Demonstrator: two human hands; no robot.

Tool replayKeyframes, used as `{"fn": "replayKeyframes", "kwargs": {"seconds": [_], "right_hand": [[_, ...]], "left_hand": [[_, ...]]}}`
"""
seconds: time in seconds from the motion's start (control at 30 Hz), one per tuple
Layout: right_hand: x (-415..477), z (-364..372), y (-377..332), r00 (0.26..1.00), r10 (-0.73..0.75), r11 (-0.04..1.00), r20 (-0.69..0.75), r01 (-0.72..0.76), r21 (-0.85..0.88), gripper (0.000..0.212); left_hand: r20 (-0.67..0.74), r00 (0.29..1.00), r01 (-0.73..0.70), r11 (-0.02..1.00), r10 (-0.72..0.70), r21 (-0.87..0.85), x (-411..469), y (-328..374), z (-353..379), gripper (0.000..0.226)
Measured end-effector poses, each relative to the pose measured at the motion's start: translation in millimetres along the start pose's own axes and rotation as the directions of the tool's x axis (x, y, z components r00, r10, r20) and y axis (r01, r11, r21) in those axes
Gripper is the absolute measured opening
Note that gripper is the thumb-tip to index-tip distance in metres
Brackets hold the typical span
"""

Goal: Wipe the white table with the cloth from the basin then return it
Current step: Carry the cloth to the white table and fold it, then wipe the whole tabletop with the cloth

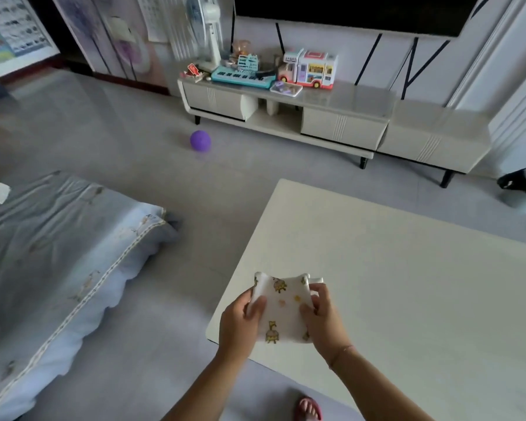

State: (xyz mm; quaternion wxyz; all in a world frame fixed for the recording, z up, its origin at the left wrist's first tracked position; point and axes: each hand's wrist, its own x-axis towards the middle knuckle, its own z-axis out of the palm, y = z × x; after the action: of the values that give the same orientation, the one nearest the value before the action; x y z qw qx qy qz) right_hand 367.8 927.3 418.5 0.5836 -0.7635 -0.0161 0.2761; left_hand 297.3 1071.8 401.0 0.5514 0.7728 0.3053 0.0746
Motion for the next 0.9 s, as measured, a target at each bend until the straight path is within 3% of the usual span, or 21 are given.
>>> {"fn": "replayKeyframes", "kwargs": {"seconds": [0.27, 0.47, 0.67, 0.9], "right_hand": [[53, 70, 47, 0.99, 0.136, 0.989, 0.025, -0.135, -0.055, 0.026], [87, 139, 101, 0.953, 0.275, 0.96, -0.128, -0.28, -0.024, 0.022], [111, 182, 162, 0.91, 0.326, 0.937, -0.256, -0.348, -0.045, 0.029], [134, 196, 229, 0.878, 0.259, 0.899, -0.402, -0.372, -0.231, 0.032]], "left_hand": [[0.097, 0.984, 0.139, 0.987, -0.146, 0.078, 61, -80, -19, 0.024], [0.232, 0.957, 0.131, 0.971, -0.176, 0.198, 114, -146, -41, 0.028], [0.309, 0.94, 0.026, 0.936, -0.143, 0.352, 148, -217, -42, 0.036], [0.331, 0.943, -0.152, 0.83, -0.041, 0.536, 152, -291, -14, 0.037]]}}
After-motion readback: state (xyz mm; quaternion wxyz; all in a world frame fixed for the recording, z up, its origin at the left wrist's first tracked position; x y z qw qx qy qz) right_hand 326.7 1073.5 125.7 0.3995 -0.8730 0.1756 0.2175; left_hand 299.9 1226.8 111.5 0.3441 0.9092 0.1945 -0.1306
